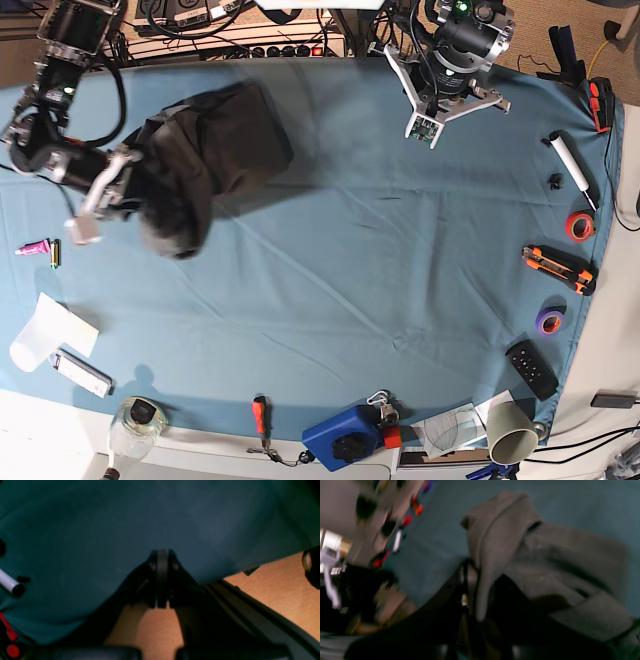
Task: Fold the T-shirt properly
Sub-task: 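Drag the shirt bundle with the right gripper toward the table center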
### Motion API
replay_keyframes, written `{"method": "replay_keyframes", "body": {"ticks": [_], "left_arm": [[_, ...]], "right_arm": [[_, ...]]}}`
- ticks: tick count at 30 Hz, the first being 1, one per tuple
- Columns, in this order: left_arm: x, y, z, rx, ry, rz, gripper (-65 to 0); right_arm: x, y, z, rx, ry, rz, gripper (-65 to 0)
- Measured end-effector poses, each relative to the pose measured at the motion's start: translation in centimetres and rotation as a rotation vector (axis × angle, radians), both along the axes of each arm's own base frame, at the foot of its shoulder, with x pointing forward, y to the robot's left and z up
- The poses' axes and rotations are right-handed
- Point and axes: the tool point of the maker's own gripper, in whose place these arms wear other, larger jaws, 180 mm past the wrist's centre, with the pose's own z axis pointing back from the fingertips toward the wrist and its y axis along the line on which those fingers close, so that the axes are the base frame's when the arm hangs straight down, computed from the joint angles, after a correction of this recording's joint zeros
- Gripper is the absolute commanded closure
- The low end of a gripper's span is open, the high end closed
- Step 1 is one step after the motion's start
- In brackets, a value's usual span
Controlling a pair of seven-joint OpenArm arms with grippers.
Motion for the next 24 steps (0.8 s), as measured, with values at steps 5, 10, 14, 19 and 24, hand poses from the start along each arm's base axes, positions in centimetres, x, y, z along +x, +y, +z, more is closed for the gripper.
{"method": "replay_keyframes", "body": {"ticks": [5,10,14,19,24], "left_arm": [[0.1,-0.1,0.1,-0.003,-0.010,0.000,0.0],[0.2,0.0,0.1,0.001,-0.010,0.000,0.0],[0.5,0.1,0.3,0.006,-0.034,0.000,0.0],[0.8,0.0,0.5,-0.001,-0.052,-0.001,0.0],[0.8,0.0,0.6,-0.001,-0.054,0.000,0.0]], "right_arm": [[-1.8,4.8,-1.9,0.019,0.071,0.164,0.0],[-3.3,6.2,-3.1,0.029,0.122,0.214,0.0],[-3.7,6.2,-3.4,0.031,0.134,0.213,0.0],[-3.7,6.2,-3.4,0.031,0.134,0.213,0.0],[-3.7,6.3,-3.3,0.035,0.133,0.214,-16.0]]}}
